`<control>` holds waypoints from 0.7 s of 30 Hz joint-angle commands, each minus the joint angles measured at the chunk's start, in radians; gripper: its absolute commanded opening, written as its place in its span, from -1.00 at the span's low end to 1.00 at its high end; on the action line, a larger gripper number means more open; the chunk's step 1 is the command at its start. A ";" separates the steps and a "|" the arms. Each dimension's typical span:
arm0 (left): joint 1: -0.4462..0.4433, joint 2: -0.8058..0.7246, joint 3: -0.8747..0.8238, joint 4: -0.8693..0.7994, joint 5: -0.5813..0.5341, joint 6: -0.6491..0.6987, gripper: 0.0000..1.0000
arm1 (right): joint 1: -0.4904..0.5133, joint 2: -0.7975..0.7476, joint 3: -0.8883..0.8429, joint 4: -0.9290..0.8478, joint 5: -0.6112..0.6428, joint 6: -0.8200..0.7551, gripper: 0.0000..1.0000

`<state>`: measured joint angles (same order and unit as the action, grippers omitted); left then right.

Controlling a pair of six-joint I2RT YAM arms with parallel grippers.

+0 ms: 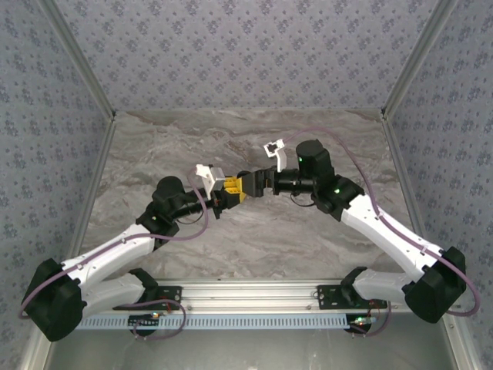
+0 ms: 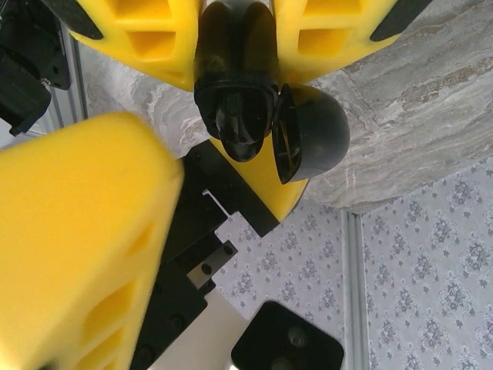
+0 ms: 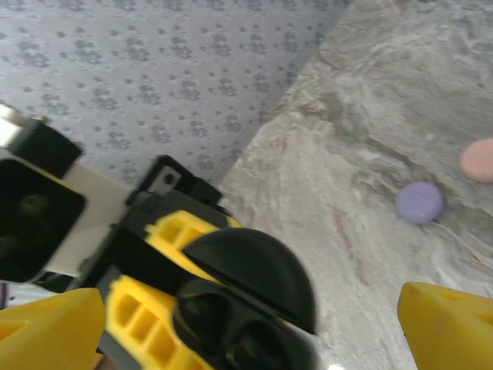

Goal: Insert the wireless bluetooth earbuds into the charging case

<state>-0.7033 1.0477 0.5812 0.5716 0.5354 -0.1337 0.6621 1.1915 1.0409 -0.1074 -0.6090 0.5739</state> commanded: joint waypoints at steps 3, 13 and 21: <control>-0.005 -0.003 0.031 0.030 0.025 -0.014 -1.00 | 0.008 -0.009 0.025 0.144 -0.120 0.047 0.95; -0.005 0.003 0.026 0.019 0.007 -0.012 -1.00 | 0.007 -0.079 0.051 0.104 -0.140 0.015 0.78; -0.005 0.012 0.032 0.012 -0.007 -0.019 -1.00 | 0.010 -0.110 0.059 -0.077 -0.024 -0.068 0.80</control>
<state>-0.7052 1.0569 0.5812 0.5720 0.5335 -0.1413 0.6685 1.0927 1.0557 -0.0673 -0.6876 0.5705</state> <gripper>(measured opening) 0.187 0.900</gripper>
